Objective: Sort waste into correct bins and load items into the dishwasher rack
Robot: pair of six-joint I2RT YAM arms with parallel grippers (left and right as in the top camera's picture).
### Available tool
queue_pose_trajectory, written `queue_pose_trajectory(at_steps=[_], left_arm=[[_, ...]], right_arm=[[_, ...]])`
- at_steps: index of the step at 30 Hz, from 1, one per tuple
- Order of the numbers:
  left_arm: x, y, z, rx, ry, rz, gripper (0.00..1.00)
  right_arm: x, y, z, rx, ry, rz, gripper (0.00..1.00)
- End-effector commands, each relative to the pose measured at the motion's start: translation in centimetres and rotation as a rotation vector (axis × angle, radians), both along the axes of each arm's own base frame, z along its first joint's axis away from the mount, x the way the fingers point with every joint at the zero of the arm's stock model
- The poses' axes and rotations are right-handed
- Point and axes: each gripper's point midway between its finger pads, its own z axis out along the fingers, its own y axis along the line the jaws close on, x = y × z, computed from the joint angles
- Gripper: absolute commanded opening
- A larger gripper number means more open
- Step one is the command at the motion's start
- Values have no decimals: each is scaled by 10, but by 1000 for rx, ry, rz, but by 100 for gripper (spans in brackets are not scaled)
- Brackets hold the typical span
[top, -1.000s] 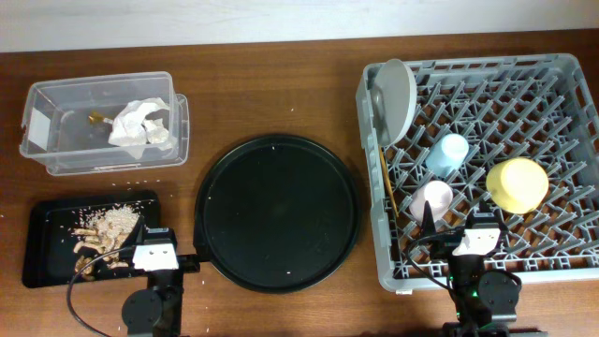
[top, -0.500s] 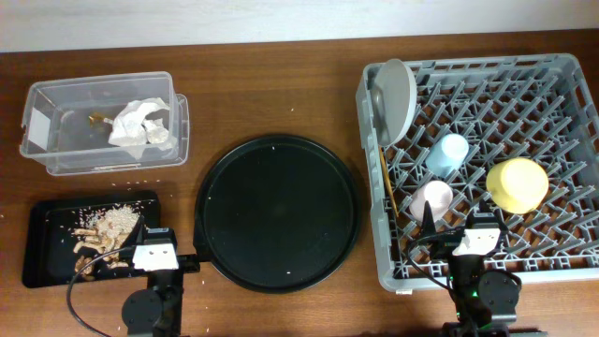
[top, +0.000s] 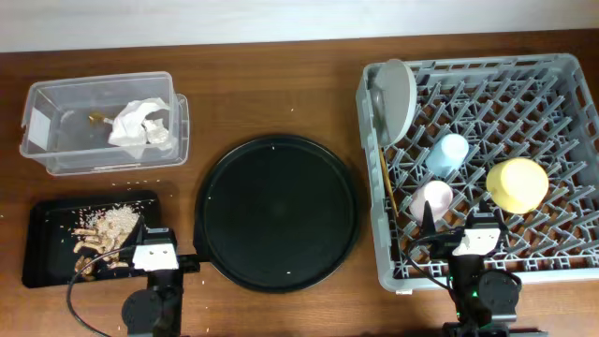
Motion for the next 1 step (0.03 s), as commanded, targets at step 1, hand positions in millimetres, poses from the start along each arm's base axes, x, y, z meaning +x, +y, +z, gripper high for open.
queue_pose_trajectory(at_steps=[1], left_arm=[[0, 2, -1, -13, -2, 10, 99]], right_arm=[[0, -2, -3, 1, 3, -12, 99]])
